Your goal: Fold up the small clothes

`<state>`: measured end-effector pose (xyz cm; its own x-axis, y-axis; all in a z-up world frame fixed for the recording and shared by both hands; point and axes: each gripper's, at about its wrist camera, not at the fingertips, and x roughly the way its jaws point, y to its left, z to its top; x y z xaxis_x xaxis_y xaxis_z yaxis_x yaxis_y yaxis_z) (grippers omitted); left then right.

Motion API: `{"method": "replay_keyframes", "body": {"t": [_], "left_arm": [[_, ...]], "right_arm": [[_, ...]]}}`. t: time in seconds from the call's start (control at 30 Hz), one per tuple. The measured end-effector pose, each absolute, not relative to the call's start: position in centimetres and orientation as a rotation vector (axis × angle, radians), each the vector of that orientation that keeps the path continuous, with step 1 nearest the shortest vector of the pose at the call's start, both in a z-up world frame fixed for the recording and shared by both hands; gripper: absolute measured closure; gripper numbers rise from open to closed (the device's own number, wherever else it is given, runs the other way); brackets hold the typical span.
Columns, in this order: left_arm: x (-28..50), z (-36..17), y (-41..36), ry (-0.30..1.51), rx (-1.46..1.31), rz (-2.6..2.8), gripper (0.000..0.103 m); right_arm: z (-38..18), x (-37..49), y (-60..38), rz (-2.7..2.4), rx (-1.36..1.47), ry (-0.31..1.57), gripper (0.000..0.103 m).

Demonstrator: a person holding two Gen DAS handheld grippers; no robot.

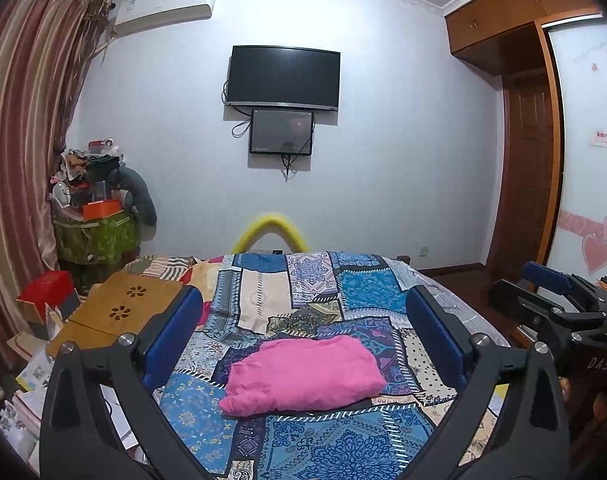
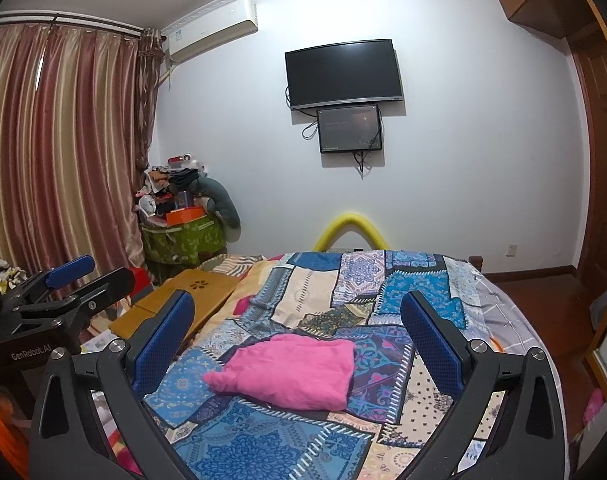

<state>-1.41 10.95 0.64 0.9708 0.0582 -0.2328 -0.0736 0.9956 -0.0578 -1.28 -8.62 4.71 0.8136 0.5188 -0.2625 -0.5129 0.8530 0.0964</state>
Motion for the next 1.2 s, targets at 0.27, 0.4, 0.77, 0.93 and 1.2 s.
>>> {"method": "replay_keyframes", "body": {"t": [0.27, 0.4, 0.77, 0.93, 1.2], "left_arm": [[-1.42, 0.68, 10.92, 0.234, -0.062, 0.053, 0.001], [-1.31, 0.7, 10.86, 0.24, -0.058, 0.043, 0.001], [-1.33, 0.77, 10.7, 0.241, -0.06, 0.031, 0.001], [-1.46, 0.76, 10.75, 0.241, -0.066, 0.025, 0.001], [-1.42, 0.69, 10.51, 0.249, -0.061, 0.015, 0.001]], "right_arm": [[4.72, -1.35, -8.67, 0.548, 0.021, 0.287, 0.001], [4.73, -1.35, -8.68, 0.548, 0.021, 0.288, 0.001], [4.73, -1.32, -8.69, 0.549, 0.02, 0.289, 0.0], [4.8, -1.33, -8.74, 0.549, 0.021, 0.289, 0.0], [4.69, -1.33, -8.8, 0.549, 0.022, 0.289, 0.0]]}}
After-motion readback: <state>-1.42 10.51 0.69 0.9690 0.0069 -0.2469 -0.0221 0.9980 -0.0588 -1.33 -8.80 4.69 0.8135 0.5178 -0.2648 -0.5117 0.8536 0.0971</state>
